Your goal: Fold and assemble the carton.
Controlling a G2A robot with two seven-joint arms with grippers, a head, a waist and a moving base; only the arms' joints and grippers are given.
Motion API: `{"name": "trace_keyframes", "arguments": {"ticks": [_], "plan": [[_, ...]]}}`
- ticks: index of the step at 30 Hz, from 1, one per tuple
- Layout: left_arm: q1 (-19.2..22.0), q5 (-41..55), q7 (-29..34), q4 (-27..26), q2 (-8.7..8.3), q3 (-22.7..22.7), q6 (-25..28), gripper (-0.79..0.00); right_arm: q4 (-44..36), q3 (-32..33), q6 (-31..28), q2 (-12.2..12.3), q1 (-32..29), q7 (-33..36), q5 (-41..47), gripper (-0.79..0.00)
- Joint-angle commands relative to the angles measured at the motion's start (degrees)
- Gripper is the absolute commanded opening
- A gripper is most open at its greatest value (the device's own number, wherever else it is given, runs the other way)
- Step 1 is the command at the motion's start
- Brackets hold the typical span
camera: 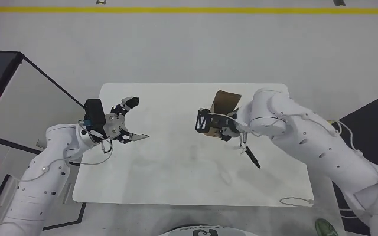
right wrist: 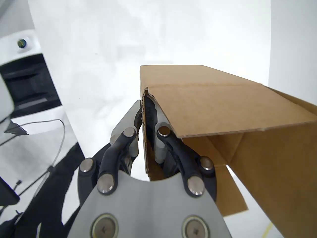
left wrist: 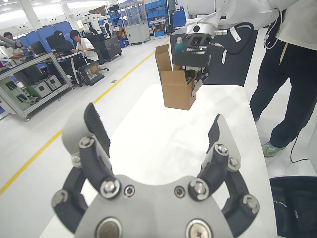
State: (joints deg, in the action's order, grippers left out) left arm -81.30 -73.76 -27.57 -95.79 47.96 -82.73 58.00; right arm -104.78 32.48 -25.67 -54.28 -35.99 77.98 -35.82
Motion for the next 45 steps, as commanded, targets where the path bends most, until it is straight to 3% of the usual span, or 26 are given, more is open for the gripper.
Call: {"name": "trace_keyframes", "arguments": {"ticks": [1,3,16,28,37,45], "plan": [[0.0,0.0,0.0,0.0,0.0,0.0,0.0,0.0,1.9,-3.6,-0.7,-1.8,2.2,-0.8,-1.5,-0.785],[0.0,0.0,0.0,0.0,0.0,0.0,0.0,0.0,4.7,-6.3,-1.9,-3.7,3.7,-3.0,-1.4,-0.785],[0.0,0.0,0.0,0.0,0.0,0.0,0.0,0.0,5.2,-7.3,-2.9,-3.8,2.7,-4.2,-3.3,-0.785],[0.0,0.0,0.0,0.0,0.0,0.0,0.0,0.0,13.4,-14.0,-11.0,-8.0,1.6,-17.9,-17.3,-0.785],[0.0,0.0,0.0,0.0,0.0,0.0,0.0,0.0,14.0,-14.3,-10.7,-8.0,1.0,-18.0,-18.1,-0.785],[0.0,0.0,0.0,0.0,0.0,0.0,0.0,0.0,17.4,-14.9,-4.9,-9.6,-1.7,-22.4,-22.1,-0.785]]}}
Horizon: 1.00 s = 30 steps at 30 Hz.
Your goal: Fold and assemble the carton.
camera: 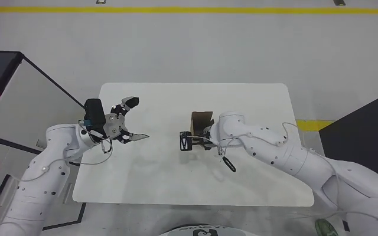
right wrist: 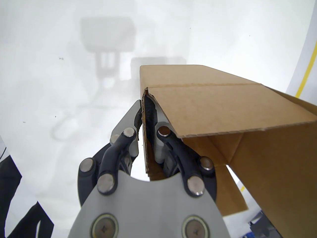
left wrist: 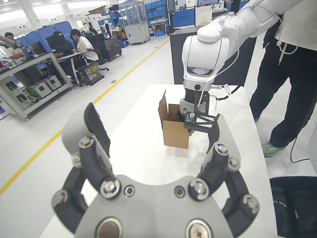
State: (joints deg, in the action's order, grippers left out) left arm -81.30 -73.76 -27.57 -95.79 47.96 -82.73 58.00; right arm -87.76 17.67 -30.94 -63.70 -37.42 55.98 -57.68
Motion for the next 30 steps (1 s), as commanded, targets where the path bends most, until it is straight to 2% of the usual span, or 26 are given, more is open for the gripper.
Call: {"name": "trace_keyframes", "arguments": {"ticks": [1,11,13,16,19,21,23,28,30], "plan": [[0.0,0.0,0.0,0.0,0.0,0.0,0.0,0.0,0.7,0.0,0.8,-0.4,-0.5,-0.8,-0.3,-0.785],[0.0,0.0,0.0,0.0,0.0,0.0,0.0,0.0,2.8,-0.1,1.5,-2.3,-1.4,-0.6,-1.2,-0.776],[0.0,0.0,0.0,0.0,0.0,0.0,0.0,0.0,3.2,0.0,1.7,-2.6,-1.6,-0.4,-1.5,-0.68],[0.0,0.0,0.0,0.0,0.0,0.0,0.0,0.0,3.7,0.2,1.6,-2.9,-1.8,-0.5,-1.9,-0.591],[0.0,0.0,0.0,0.0,0.0,0.0,0.0,0.0,3.8,0.7,1.5,-3.1,-2.2,-0.6,-2.1,-0.536],[0.0,0.0,0.0,0.0,0.0,0.0,0.0,0.0,3.6,1.1,1.4,-3.1,-2.4,-0.7,-2.5,-0.533],[0.0,0.0,0.0,0.0,0.0,0.0,0.0,0.0,2.9,1.6,1.2,-3.0,-2.7,-1.1,-3.2,-0.459],[0.0,0.0,0.0,0.0,0.0,0.0,0.0,0.0,-0.4,4.6,1.3,-1.5,-4.6,-2.1,-4.0,-0.329],[0.0,0.0,0.0,0.0,0.0,0.0,0.0,0.0,-2.5,6.5,1.2,-0.4,-6.0,-2.9,-3.9,-0.252]]}}
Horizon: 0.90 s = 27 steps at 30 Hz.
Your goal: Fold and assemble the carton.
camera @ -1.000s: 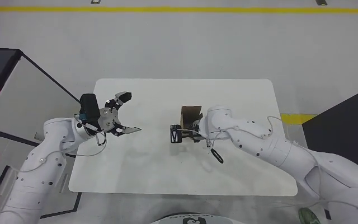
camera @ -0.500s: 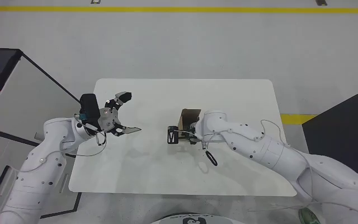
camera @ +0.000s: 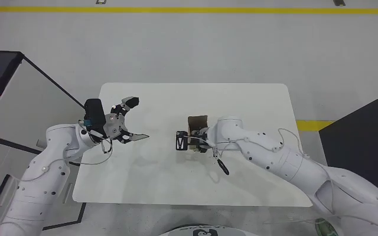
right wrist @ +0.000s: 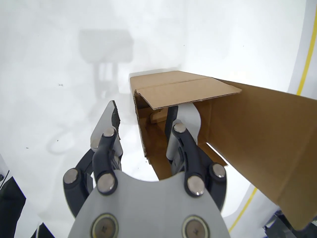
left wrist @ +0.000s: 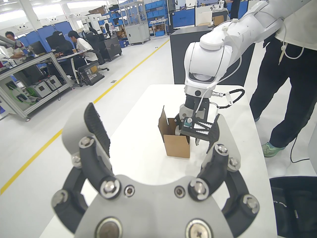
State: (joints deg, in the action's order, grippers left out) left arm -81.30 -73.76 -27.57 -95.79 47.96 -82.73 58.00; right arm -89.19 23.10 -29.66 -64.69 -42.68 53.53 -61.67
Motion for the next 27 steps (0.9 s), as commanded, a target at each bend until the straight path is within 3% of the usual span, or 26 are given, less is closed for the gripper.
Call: {"name": "trace_keyframes", "arguments": {"ticks": [1,3,4,5,15,27], "plan": [[0.0,0.0,0.0,0.0,0.0,0.0,0.0,0.0,-2.0,2.3,-0.1,1.2,-1.5,-0.9,0.2,-0.228],[0.0,0.0,0.0,0.0,0.0,0.0,0.0,0.0,-4.3,4.9,-0.1,2.6,-3.4,-1.7,0.0,-0.197],[0.0,0.0,0.0,0.0,0.0,0.0,0.0,0.0,-5.6,6.5,-0.2,3.3,-4.5,-2.6,0.2,-0.099],[0.0,0.0,0.0,0.0,0.0,0.0,0.0,0.0,-6.7,8.0,-0.4,4.1,-5.8,-3.3,0.1,-0.074],[0.0,0.0,0.0,0.0,0.0,0.0,0.0,0.0,-15.8,25.3,-4.7,10.7,-20.2,-16.1,4.0,0.0],[0.0,0.0,0.0,0.0,0.0,0.0,0.0,0.0,-16.0,25.9,-4.7,10.9,-20.8,-16.8,4.4,0.0]]}}
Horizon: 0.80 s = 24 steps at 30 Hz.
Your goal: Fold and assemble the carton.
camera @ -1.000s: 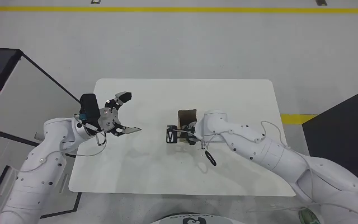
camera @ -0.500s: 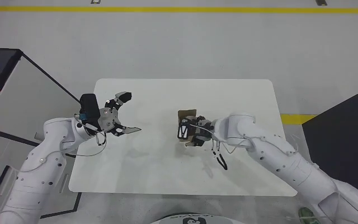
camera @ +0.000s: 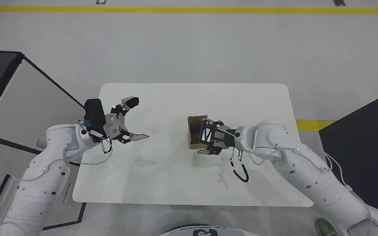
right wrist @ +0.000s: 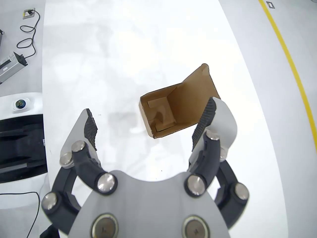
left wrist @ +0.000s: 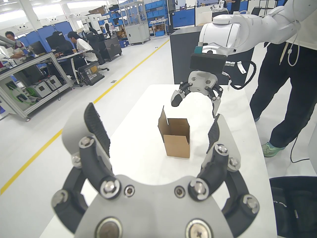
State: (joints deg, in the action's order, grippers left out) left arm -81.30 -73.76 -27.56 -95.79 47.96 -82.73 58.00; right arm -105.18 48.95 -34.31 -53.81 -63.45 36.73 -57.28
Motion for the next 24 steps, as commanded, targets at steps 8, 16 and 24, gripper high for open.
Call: {"name": "trace_keyframes", "arguments": {"ticks": [8,16,24], "plan": [[0.0,0.0,0.0,0.0,0.0,0.0,0.0,0.0,3.5,3.2,-1.6,0.3,-1.7,-3.2,10.8,0.0],[0.0,0.0,0.0,0.0,0.0,0.0,0.0,0.0,11.4,7.2,-8.8,1.5,-1.9,4.3,42.4,0.0],[0.0,0.0,0.0,0.0,0.0,0.0,0.0,0.0,13.5,6.5,-5.9,1.6,-1.3,10.3,55.7,0.0]]}}
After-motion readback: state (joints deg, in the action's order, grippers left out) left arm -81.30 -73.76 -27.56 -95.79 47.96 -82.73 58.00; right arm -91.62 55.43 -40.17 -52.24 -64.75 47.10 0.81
